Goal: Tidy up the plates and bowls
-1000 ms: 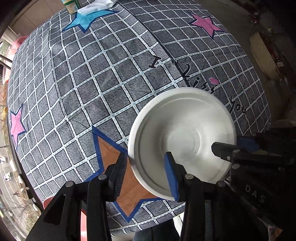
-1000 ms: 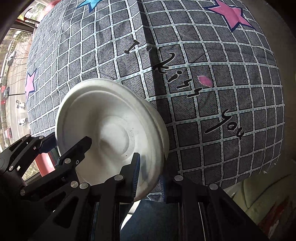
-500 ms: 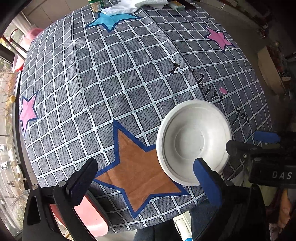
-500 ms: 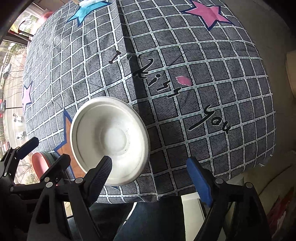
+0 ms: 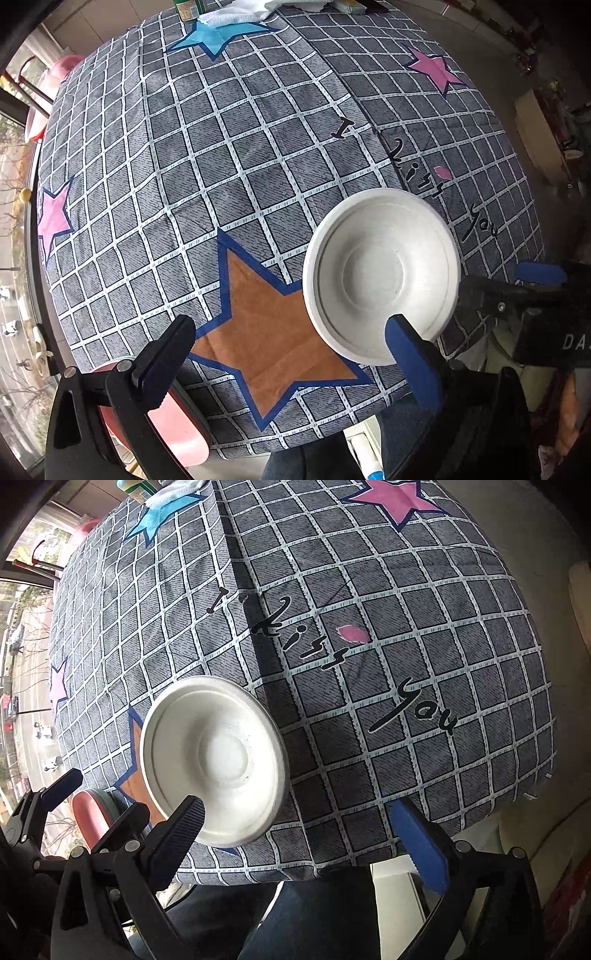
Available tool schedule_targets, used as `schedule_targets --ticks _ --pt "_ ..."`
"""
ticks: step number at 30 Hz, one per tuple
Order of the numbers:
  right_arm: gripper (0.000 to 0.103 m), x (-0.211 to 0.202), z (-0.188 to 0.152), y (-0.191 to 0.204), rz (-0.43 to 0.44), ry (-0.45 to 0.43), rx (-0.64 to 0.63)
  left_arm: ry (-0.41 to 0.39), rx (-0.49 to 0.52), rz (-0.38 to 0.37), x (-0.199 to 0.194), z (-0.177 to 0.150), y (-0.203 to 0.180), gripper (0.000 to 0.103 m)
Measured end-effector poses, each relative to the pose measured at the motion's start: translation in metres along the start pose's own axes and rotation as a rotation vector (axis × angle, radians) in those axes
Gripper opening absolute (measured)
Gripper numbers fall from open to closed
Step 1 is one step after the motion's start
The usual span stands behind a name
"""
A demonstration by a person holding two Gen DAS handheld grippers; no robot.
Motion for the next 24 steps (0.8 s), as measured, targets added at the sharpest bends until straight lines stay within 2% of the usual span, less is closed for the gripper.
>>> schedule_targets --ticks 11,24 --pt "0.102 0.001 0.0 -0.018 -0.009 0.011 0.045 0.039 -0.008 0.022 0.011 -0.001 -0.002 0.103" --pt "0.102 0.013 0.007 -0.013 -0.014 0.033 0.033 0.066 -0.012 0.029 0.023 -0.001 -0.004 0.103"
Point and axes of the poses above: each gripper's, at about its wrist camera, not at the fingertips, and x roughly the way its jaws point, y to its left, z to its top, the point moved 3 cm from there along x, roughly the way its jaws point, and after that the axes turned 13 degrees about z, right-handed, at the moved point
